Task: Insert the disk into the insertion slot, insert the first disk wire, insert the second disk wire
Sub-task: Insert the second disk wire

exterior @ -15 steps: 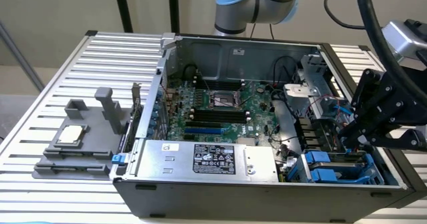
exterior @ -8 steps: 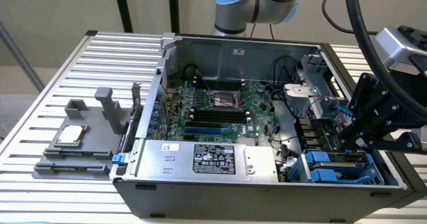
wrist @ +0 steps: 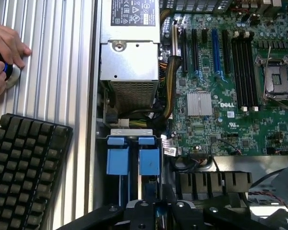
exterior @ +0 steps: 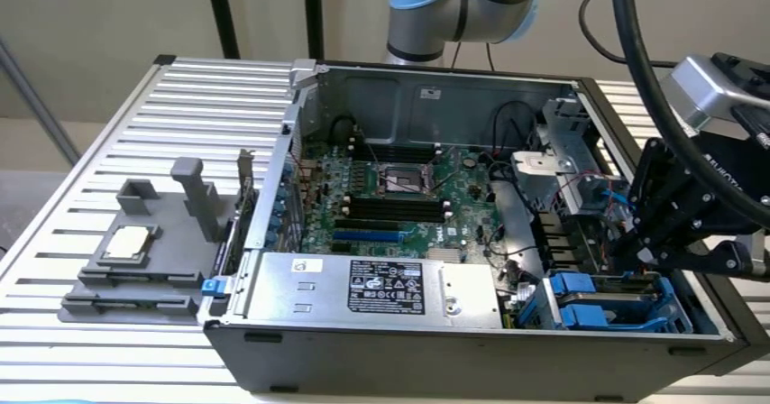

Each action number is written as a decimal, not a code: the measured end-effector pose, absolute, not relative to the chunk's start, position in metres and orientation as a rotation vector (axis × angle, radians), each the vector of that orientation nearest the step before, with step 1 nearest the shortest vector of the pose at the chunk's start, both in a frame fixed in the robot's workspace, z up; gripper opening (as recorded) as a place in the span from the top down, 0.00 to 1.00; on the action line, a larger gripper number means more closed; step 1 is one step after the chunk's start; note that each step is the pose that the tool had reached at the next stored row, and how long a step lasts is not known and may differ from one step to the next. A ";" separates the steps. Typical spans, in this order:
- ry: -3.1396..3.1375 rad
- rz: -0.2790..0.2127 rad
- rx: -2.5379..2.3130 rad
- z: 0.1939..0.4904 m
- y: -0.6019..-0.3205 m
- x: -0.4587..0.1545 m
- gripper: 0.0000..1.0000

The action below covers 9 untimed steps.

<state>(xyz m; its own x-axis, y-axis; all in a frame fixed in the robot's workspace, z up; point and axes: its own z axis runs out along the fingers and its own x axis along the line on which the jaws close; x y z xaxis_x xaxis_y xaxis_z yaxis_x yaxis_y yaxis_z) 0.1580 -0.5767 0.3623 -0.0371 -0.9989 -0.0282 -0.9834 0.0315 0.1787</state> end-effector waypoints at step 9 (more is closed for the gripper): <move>-2.178 -0.226 2.105 0.362 -0.576 0.149 0.84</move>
